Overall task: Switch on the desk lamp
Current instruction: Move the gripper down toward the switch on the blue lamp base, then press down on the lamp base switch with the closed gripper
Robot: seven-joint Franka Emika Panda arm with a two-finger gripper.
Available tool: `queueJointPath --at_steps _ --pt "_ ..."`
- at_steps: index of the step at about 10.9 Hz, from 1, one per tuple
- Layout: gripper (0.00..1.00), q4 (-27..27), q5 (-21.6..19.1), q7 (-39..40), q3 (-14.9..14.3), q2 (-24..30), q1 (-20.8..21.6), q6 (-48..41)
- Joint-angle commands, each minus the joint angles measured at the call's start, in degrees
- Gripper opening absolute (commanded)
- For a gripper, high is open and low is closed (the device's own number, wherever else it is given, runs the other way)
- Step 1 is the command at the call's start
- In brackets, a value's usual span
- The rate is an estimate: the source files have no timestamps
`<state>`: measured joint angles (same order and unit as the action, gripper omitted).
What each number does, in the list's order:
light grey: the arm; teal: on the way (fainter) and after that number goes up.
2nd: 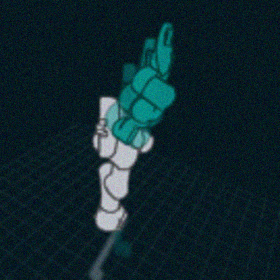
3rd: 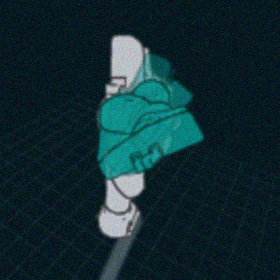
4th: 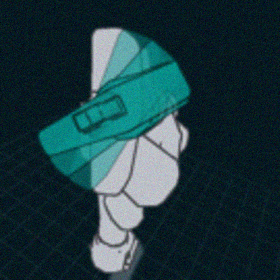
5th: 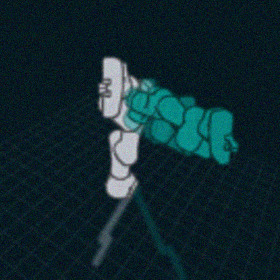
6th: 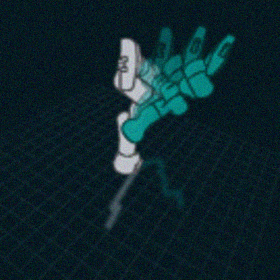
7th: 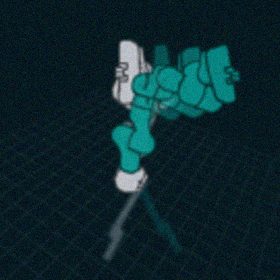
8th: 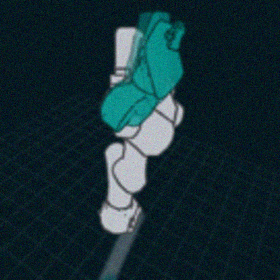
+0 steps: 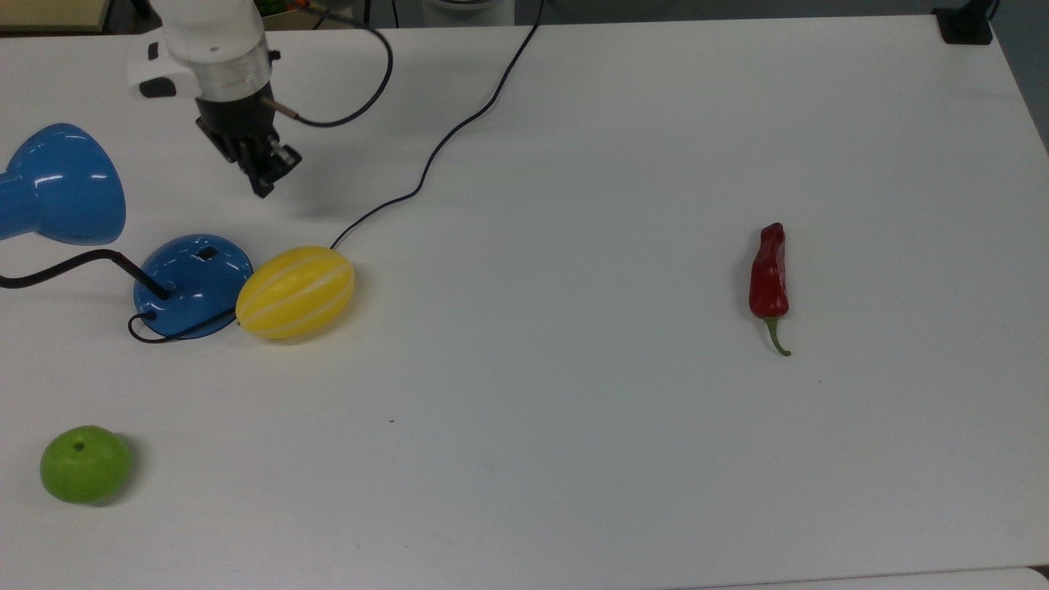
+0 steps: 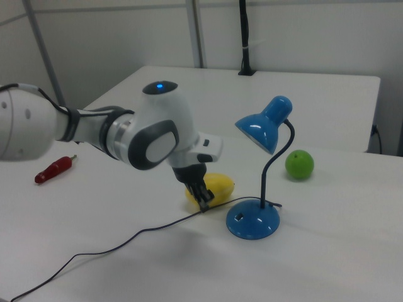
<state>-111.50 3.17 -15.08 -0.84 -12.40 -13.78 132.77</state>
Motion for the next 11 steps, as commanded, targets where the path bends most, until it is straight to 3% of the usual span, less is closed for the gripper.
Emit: queueJointPath --at_steps 1,11 --pt "0.0 0.2 0.5 -1.4 0.1 -3.7 -1.9 8.8" --pt "0.0 4.8 0.6 1.7 0.1 -10.5 -4.2 19.4"
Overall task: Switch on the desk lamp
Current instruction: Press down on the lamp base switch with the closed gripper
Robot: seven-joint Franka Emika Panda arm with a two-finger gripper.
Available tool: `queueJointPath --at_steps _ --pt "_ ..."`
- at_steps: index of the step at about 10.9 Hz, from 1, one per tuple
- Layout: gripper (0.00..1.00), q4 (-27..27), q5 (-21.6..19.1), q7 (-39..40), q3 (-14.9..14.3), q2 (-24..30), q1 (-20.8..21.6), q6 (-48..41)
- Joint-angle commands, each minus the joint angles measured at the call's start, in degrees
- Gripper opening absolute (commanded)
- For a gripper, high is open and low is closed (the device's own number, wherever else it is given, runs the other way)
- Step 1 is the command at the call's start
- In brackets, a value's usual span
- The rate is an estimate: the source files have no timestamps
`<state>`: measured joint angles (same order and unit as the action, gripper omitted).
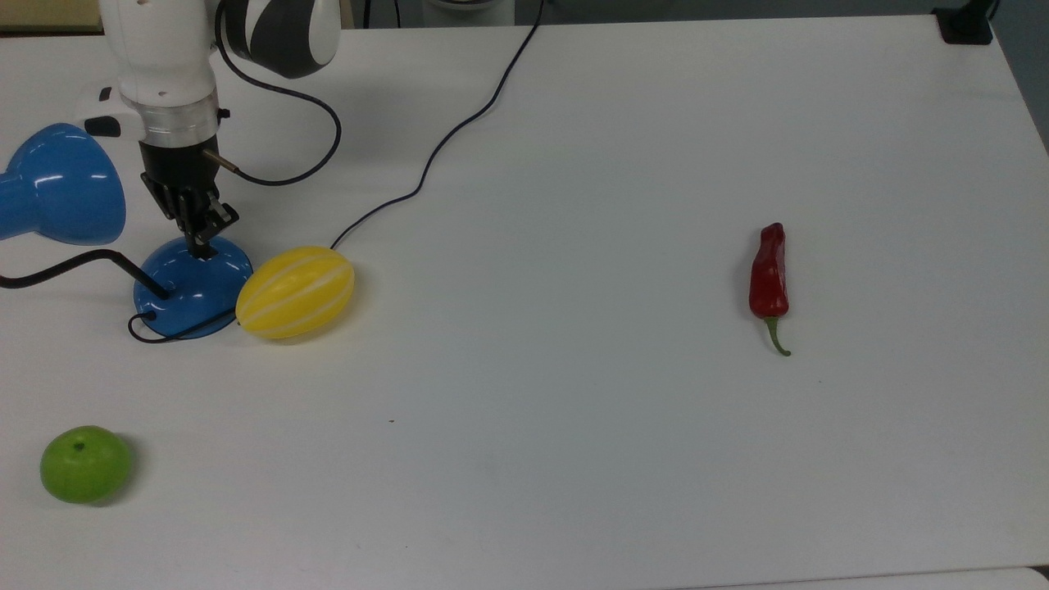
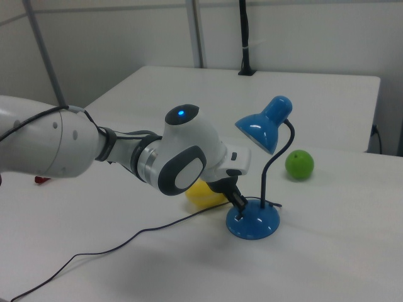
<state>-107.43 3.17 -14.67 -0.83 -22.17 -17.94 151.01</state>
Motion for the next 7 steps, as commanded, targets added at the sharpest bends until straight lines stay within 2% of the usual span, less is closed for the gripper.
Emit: queueJointPath --at_steps 1,7 --pt "0.0 0.5 0.6 1.4 0.1 -0.8 0.0 1.1" --pt "0.0 0.2 0.6 1.8 0.1 -0.4 0.1 -0.5"
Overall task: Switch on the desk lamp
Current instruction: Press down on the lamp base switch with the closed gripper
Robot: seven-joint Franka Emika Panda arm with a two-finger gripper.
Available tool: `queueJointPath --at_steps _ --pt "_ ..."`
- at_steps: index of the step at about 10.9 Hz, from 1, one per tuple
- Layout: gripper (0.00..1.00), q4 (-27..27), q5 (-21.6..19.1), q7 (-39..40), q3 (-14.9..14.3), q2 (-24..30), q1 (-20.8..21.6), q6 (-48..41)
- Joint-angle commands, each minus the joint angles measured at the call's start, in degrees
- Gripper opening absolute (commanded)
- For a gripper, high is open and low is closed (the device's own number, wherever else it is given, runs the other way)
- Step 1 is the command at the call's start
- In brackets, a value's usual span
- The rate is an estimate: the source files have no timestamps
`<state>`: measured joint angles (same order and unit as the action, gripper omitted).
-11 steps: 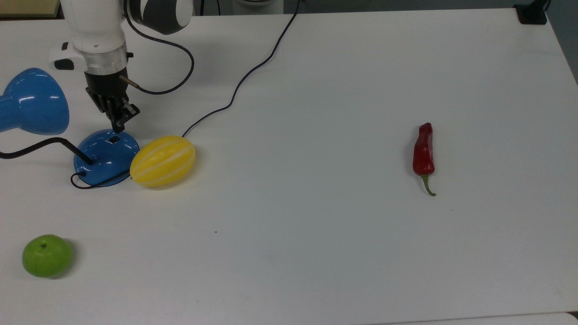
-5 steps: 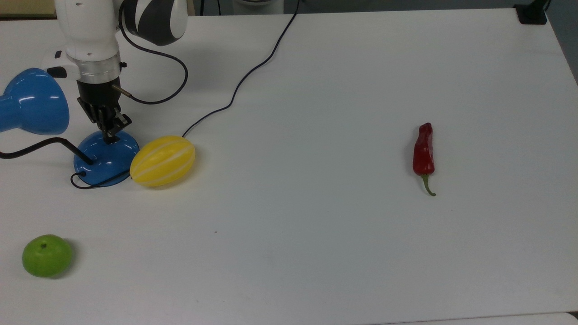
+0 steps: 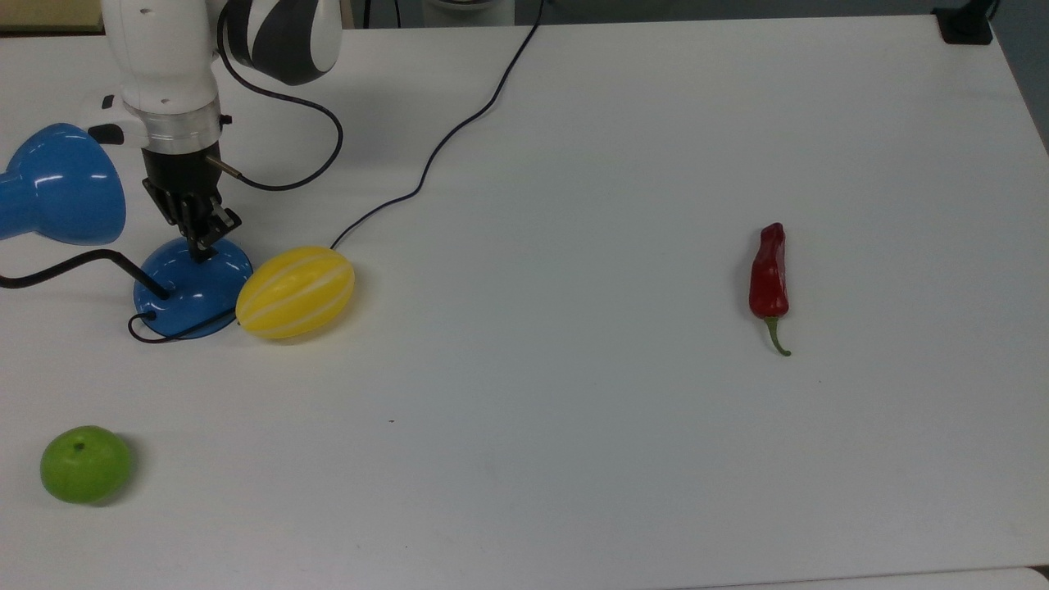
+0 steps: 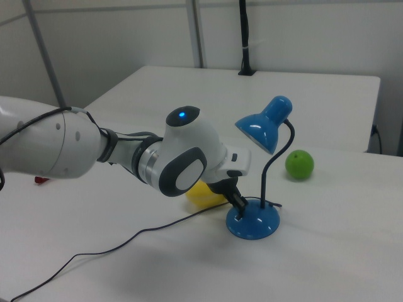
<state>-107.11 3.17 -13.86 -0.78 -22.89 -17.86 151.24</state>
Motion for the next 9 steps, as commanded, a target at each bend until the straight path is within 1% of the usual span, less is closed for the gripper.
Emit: queueJointPath --at_steps 1,9 --pt "0.0 -0.1 0.6 0.9 0.1 0.3 -0.1 -0.7" --pt "0.0 0.3 2.3 0.9 0.1 -0.9 -0.2 -0.2"
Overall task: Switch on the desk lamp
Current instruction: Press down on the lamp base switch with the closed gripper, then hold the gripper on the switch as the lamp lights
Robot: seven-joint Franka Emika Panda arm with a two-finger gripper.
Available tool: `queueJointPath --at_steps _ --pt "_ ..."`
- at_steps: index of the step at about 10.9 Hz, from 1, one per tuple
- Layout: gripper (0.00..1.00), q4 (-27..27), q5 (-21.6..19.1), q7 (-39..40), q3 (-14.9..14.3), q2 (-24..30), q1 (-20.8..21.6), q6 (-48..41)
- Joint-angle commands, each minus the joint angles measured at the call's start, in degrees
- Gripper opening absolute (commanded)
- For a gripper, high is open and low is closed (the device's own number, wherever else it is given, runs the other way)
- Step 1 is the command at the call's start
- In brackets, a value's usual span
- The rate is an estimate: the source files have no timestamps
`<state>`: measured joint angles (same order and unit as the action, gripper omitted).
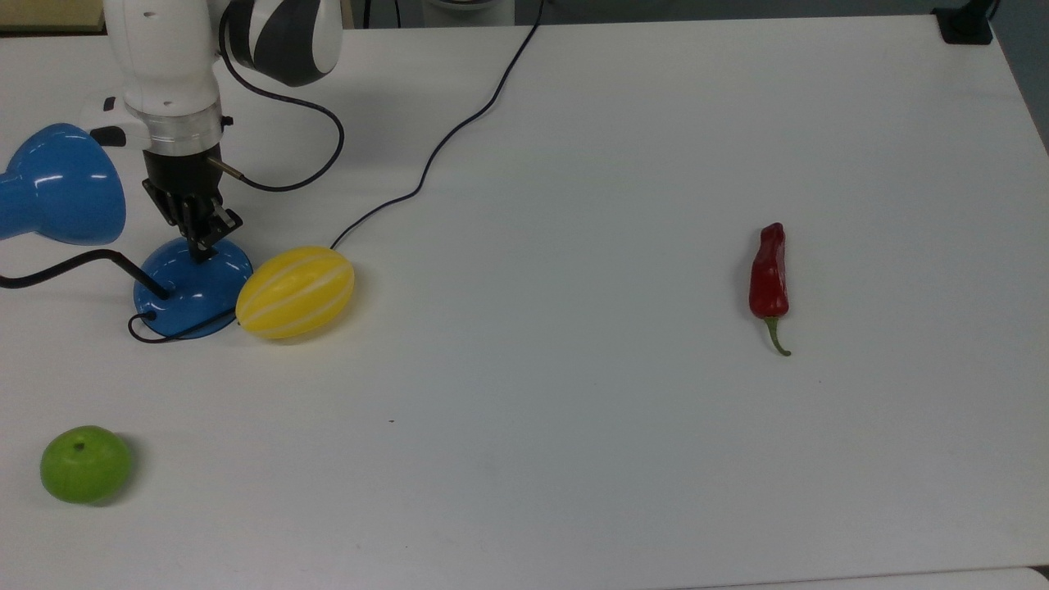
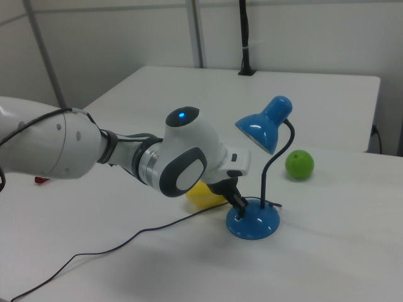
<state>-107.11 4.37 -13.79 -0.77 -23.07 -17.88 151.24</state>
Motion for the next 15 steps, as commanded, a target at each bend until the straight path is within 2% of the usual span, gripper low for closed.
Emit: queueJointPath --at_steps 1,6,10,15 --pt "0.0 0.3 1.1 0.9 0.1 -0.9 -0.3 -0.1" --pt "0.0 2.2 1.6 0.9 0.1 -3.7 -0.8 0.8" --pt "0.0 2.1 2.0 0.9 0.1 -3.7 -0.8 0.5" --pt "0.0 -0.3 2.0 0.3 0.5 0.7 -0.8 -1.3"
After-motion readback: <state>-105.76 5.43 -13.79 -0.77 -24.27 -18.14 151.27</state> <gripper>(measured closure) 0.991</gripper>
